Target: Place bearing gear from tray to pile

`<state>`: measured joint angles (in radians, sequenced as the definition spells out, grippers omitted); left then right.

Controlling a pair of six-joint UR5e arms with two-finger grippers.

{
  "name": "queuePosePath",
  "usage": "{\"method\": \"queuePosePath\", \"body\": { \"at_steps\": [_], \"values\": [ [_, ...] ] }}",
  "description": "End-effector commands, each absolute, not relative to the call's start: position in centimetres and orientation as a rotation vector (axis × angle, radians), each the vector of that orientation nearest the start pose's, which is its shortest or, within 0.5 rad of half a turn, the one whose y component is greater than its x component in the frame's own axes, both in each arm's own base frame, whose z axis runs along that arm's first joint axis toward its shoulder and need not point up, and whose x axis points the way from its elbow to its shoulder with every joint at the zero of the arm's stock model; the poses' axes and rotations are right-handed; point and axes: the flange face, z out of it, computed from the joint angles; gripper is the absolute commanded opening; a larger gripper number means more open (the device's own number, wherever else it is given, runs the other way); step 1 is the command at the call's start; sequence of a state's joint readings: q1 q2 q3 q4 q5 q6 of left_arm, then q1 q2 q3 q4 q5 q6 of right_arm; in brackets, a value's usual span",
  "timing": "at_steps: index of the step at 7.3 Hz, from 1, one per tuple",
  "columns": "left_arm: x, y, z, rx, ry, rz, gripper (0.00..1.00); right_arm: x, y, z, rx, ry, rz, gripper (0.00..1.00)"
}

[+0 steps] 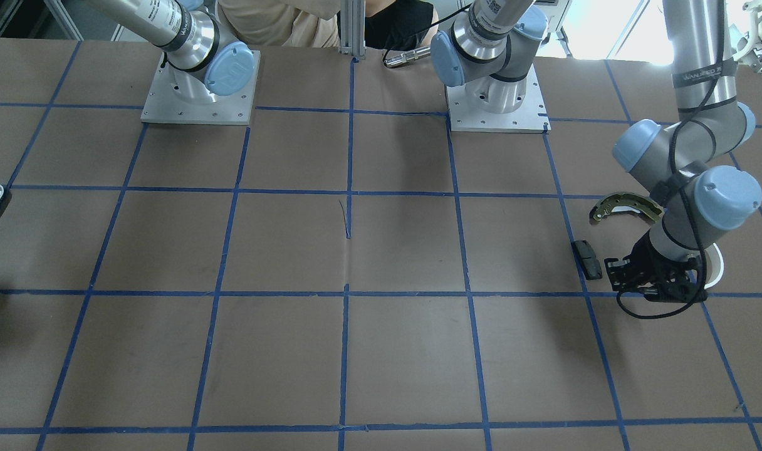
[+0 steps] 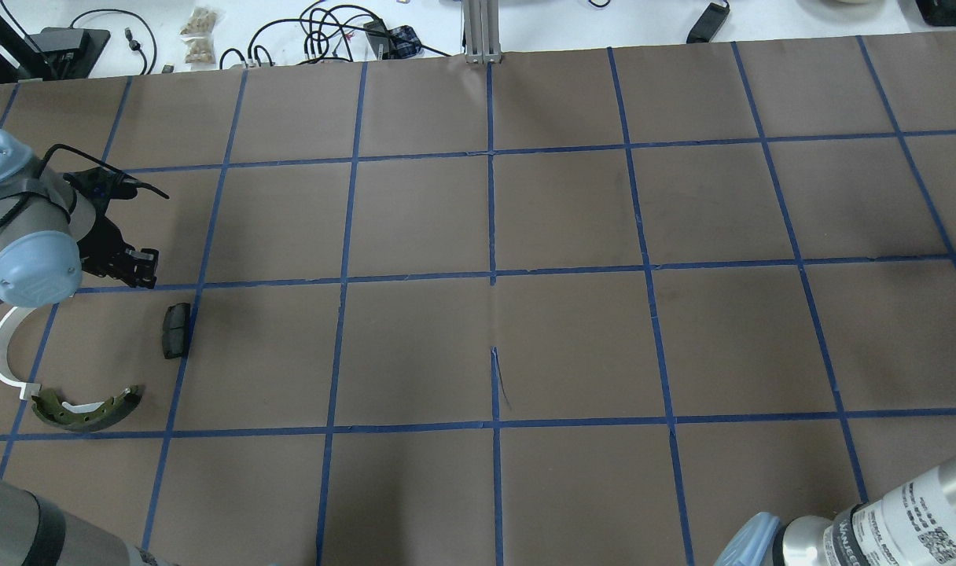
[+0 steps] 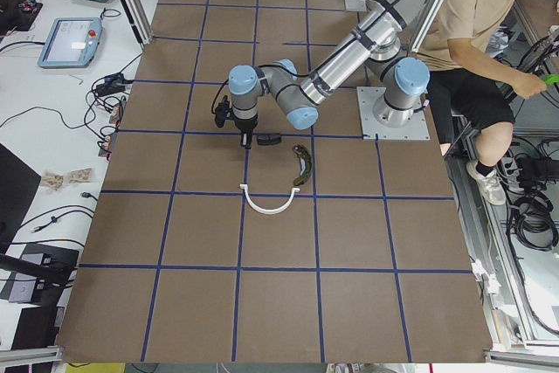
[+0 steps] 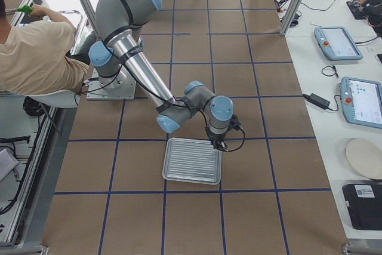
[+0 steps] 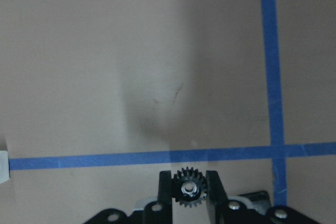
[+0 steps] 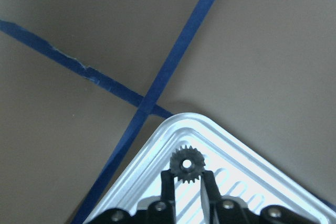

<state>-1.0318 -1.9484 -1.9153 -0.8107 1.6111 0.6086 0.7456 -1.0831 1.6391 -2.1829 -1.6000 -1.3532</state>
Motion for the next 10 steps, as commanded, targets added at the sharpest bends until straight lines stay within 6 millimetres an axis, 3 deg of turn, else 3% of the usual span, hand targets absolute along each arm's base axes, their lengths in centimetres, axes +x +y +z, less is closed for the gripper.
{"method": "queuePosePath", "body": {
  "at_steps": [1, 2, 3, 4, 5, 7, 9, 10],
  "values": [
    [19.2, -53.0, 19.5, 0.083, 3.114, -0.004, 0.41, -32.3, -52.3, 29.1, -0.642, 3.077, 0.030, 0.19],
    [19.3, -52.9, 19.5, 0.071, 3.113, 0.001, 0.85, -26.4, -53.5, 31.1, -0.619, 3.084, 0.035, 0.19],
    [19.3, -52.8, 19.9, 0.065, 3.118, 0.024, 0.94, -20.0, -53.4, 32.6, -0.501, 3.090, 0.060, 0.20],
    [17.8, -52.8, 21.4, 0.057, 3.142, 0.092, 1.00, -12.8, -53.5, 33.5, -0.404, 3.108, 0.054, 0.19],
    [15.3, -54.4, 24.1, 0.057, 3.141, 0.096, 1.00, -4.7, -53.8, 33.7, -0.285, 3.123, 0.044, 0.20],
    [8.5, -56.9, 29.6, 0.073, 3.152, 0.198, 1.00, 11.1, -53.2, 33.7, -0.049, 3.123, 0.022, 0.20],
    [5.9, -57.4, 30.4, 0.024, 3.151, 0.258, 1.00, 23.7, -50.7, 32.8, 0.177, 3.038, -0.050, 0.20],
    [3.0, -57.3, 30.6, 0.025, 3.144, 0.239, 1.00, 28.8, -49.3, 32.4, 0.145, 3.012, -0.114, 0.20]
  ]
}}
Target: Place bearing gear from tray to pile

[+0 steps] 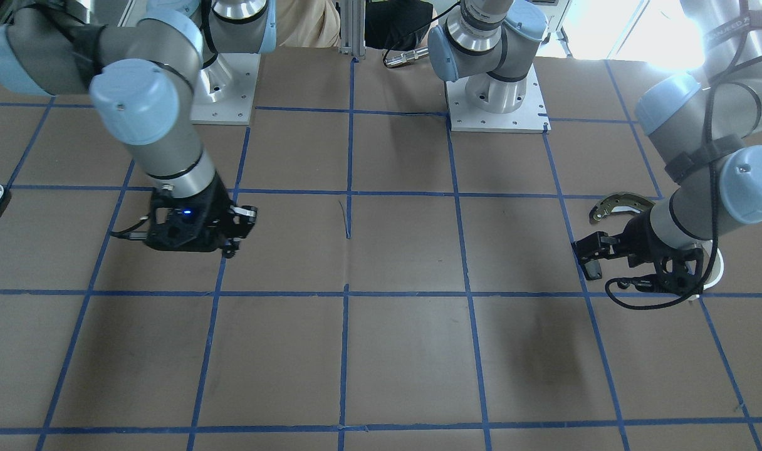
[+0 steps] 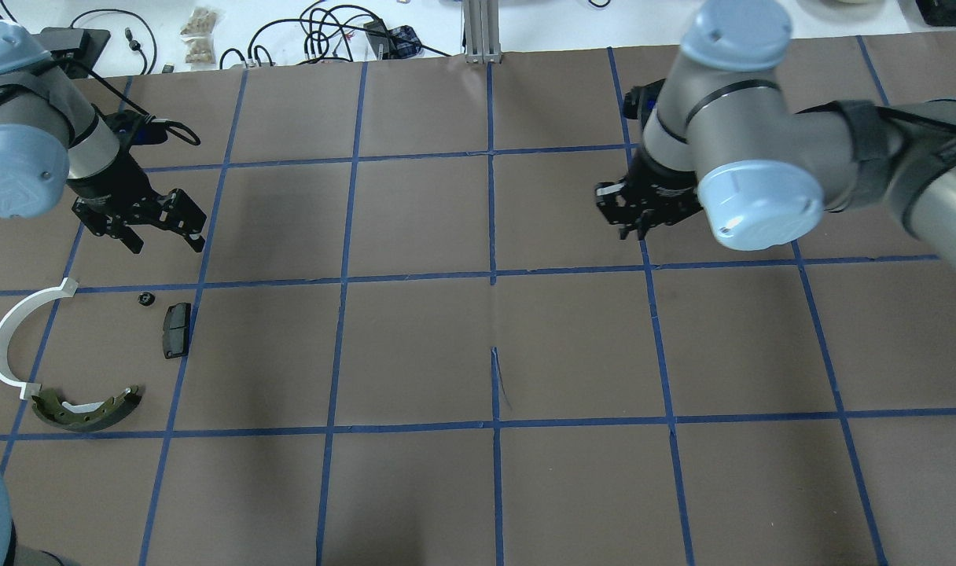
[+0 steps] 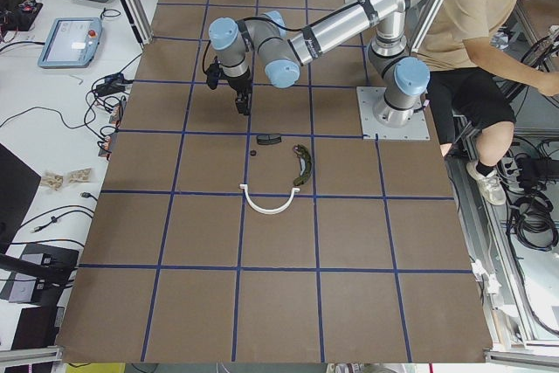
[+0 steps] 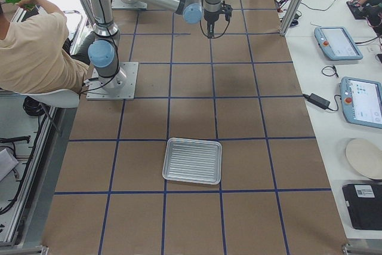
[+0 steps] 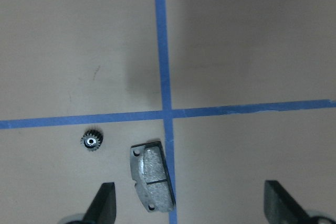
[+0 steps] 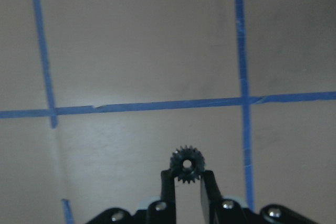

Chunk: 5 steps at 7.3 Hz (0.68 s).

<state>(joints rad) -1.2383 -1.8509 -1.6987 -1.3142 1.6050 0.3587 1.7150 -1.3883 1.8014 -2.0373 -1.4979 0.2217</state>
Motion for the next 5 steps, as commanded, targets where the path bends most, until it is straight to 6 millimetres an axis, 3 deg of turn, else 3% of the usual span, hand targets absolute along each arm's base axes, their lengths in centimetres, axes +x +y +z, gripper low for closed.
{"method": "queuePosePath", "body": {
  "at_steps": [1, 2, 3, 5],
  "values": [
    [0.7, -57.4, 31.7, 0.088, 3.126, 0.213, 1.00, 32.1, -48.7, 30.8, 0.157, 2.974, -0.102, 0.20],
    [0.3, -57.3, 31.8, 0.089, 3.078, 0.222, 1.00, 33.9, -48.7, 29.6, 0.123, 2.963, -0.132, 0.21],
    [0.2, -57.3, 32.0, -0.025, 3.068, 0.214, 1.00, 34.1, -48.8, 29.0, 0.109, 2.974, -0.127, 0.24],
    [-0.2, -56.6, 32.1, -0.104, 3.071, 0.221, 1.00, 34.0, -49.0, 29.4, 0.133, 2.982, -0.145, 1.00]
  ]
}}
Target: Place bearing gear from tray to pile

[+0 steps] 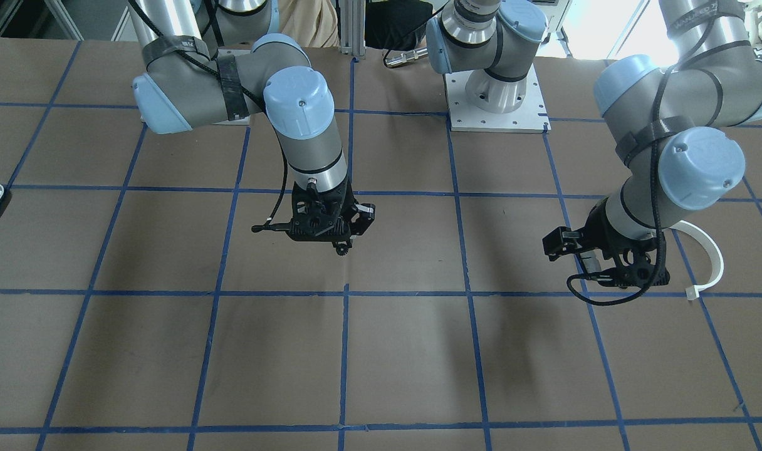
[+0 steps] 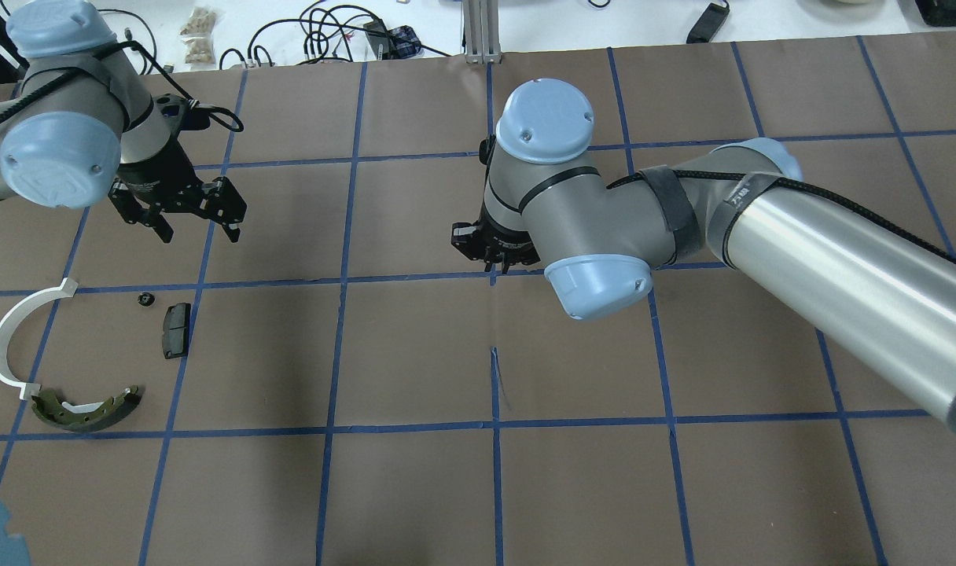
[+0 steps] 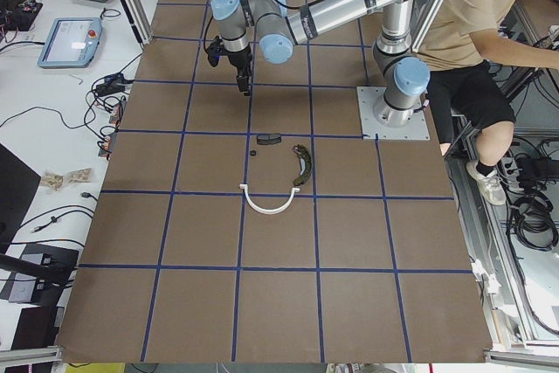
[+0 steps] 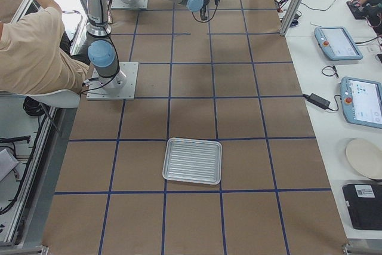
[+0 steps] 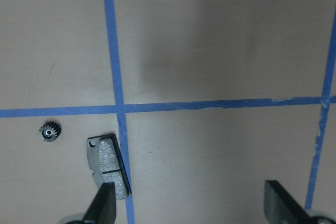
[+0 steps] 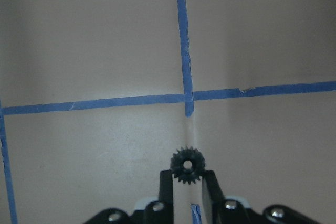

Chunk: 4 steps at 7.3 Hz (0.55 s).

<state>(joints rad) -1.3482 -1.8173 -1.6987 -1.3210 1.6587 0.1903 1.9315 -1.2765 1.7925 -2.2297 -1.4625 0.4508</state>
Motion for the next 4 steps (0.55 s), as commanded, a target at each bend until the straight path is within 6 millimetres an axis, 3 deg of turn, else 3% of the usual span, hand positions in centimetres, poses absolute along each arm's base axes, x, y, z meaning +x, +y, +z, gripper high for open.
{"method": "queuePosePath", "body": {
  "at_steps": [1, 2, 3, 4],
  "values": [
    [-0.5, -56.6, 32.0, -0.108, 3.077, 0.222, 1.00, 34.0, -49.2, 30.1, 0.134, 2.975, -0.161, 1.00],
    [-0.6, -56.8, 31.0, -0.088, 3.081, 0.254, 1.00, 33.3, -50.6, 33.1, 0.153, 2.960, -0.214, 1.00],
    [-1.0, -56.4, 31.8, -0.111, 3.104, 0.226, 1.00, 30.7, -52.2, 38.0, 0.194, 2.992, -0.221, 1.00],
    [-1.8, -56.5, 31.5, -0.115, 3.212, 0.215, 1.00, 26.9, -54.2, 43.2, 0.210, 3.019, -0.213, 1.00]
  ]
}}
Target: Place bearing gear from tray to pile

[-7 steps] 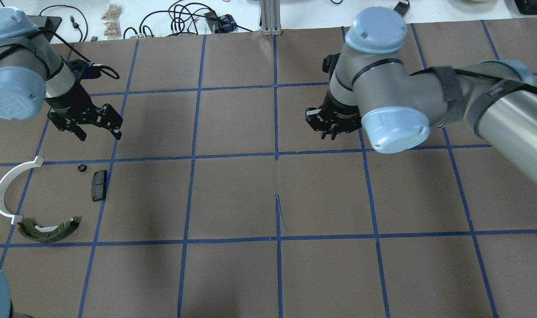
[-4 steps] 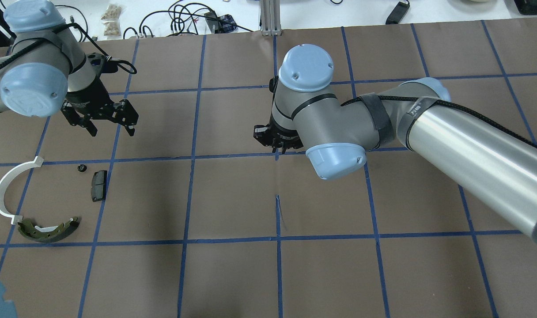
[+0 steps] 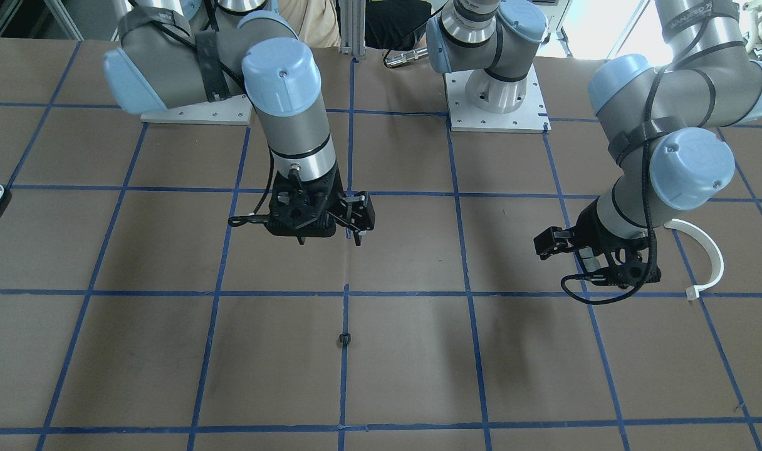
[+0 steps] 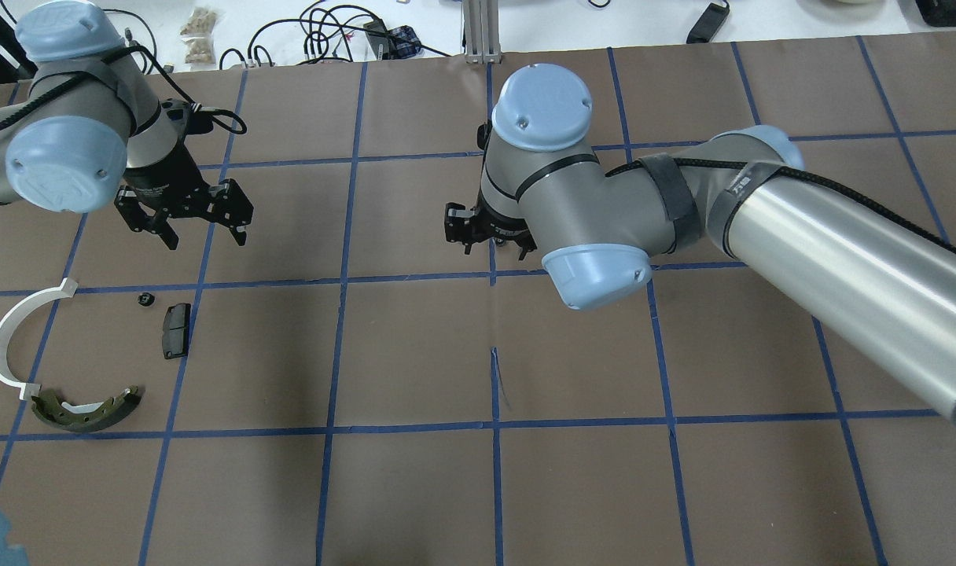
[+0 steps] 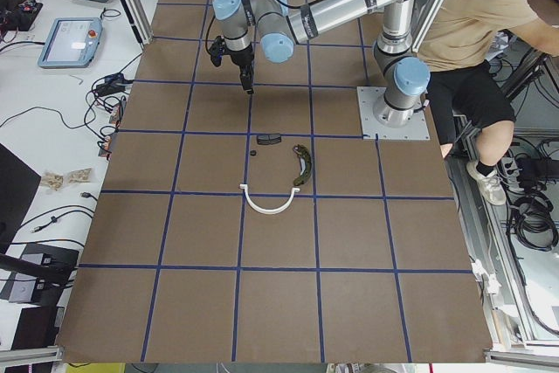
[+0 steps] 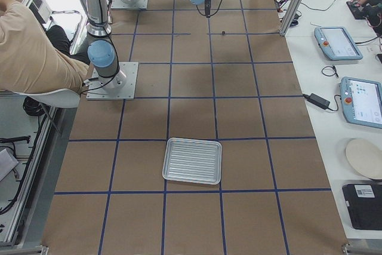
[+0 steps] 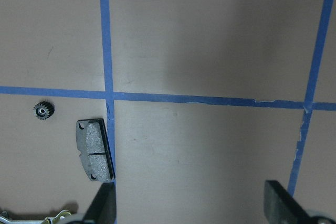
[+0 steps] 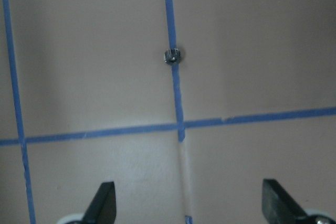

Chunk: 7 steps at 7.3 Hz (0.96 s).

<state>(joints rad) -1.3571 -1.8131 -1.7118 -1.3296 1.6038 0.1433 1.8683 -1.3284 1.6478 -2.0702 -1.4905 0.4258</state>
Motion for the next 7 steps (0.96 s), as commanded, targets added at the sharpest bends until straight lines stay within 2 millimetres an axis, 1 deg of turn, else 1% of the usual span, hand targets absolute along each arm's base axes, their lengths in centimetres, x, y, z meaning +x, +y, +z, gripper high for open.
{"method": "queuePosePath", "body": {
  "at_steps": [1, 2, 3, 4, 5, 6, 7],
  "values": [
    [-1.7, -56.6, 31.2, -0.130, 3.230, 0.218, 1.00, 23.0, -54.9, 48.0, 0.142, 3.048, -0.191, 1.00],
    [-2.5, -57.0, 30.4, -0.197, 3.209, 0.245, 1.00, 19.5, -54.3, 50.2, 0.071, 3.083, -0.159, 1.00],
    [-6.7, -57.5, 30.1, -0.171, 3.207, 0.240, 1.00, 16.0, -53.2, 52.0, 0.116, 3.136, -0.155, 1.00],
    [-12.0, -58.8, 30.7, -0.011, 3.190, 0.080, 1.00, 14.3, -51.4, 50.3, 0.073, 3.160, 0.036, 1.00],
    [-15.0, -60.5, 29.6, 0.002, 3.170, 0.031, 1.00, 14.4, -48.9, 49.4, 0.067, 3.154, 0.059, 0.95],
    [-19.1, -61.2, 28.6, 0.101, 3.182, 0.023, 1.00, 13.9, -48.6, 48.4, 0.079, 3.155, -0.118, 1.00],
    [-25.0, -61.4, 27.3, 0.225, 3.174, 0.034, 1.00, 13.9, -48.7, 48.8, 0.067, 3.149, -0.206, 1.00]
  ]
}}
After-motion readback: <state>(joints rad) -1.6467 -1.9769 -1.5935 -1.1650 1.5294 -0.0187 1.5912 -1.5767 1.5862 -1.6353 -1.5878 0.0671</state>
